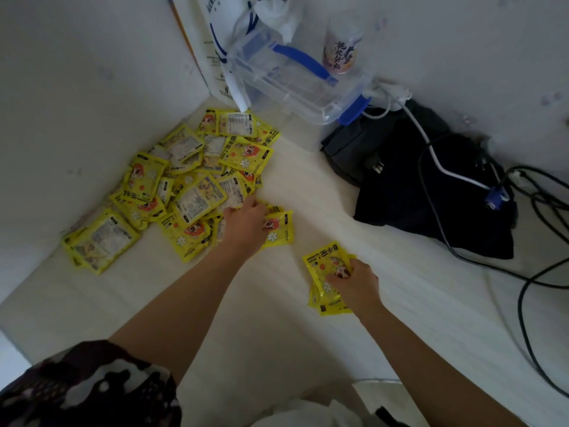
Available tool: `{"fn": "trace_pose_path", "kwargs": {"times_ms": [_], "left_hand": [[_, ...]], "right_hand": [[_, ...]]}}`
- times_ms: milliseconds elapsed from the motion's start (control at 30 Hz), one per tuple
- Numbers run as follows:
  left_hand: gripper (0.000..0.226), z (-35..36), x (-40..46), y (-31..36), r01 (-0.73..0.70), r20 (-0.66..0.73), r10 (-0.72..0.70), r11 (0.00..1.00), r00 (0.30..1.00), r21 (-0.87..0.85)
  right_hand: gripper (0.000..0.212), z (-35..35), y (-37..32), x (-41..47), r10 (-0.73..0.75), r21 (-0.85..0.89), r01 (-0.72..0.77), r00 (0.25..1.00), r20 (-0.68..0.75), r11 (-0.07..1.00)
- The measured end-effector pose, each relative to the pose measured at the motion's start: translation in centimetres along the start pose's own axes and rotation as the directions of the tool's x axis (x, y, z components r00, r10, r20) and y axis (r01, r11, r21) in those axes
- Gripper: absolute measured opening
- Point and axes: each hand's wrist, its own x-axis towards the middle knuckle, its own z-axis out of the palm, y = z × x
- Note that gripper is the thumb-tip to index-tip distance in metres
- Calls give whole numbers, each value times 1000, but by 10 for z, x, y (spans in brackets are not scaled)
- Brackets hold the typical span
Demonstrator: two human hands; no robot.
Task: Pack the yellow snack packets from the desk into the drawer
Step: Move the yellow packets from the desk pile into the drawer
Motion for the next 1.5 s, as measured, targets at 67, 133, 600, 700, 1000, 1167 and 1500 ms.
{"fn": "trace_pose_path", "kwargs": {"times_ms": [67, 133, 600, 700, 1000, 1167, 1500], "left_hand": [[33, -3, -6, 2, 6, -7, -6, 999, 1000, -39], [34, -6, -14, 2, 11, -25, -14, 993, 1000, -118], [37, 14, -117, -1, 421, 65, -522, 601, 850, -680], [32, 18, -146, 3, 468, 168, -563, 445, 809, -763], [16, 28, -224, 31, 473, 292, -516, 262, 805, -841], [14, 42, -269, 41, 435, 294, -435, 272, 851, -858], [16, 83, -377, 77, 368, 263, -309, 356, 914, -859]], "right_hand": [[23, -3, 0, -1, -2, 21, 2, 1000, 7, 1000], [21, -8, -1, -3, -15, 55, 14, 1000, 11, 998], [30, -35, 12, -28, -197, 169, 188, 980, 38, 967], [32, -36, 19, -39, -236, 176, 223, 970, 54, 959], [30, -29, 67, -92, -221, 183, 204, 972, 78, 962], [29, -21, 113, -136, -189, 239, 173, 981, 45, 956], [15, -12, 224, -251, -48, 362, 75, 995, -84, 929]]}}
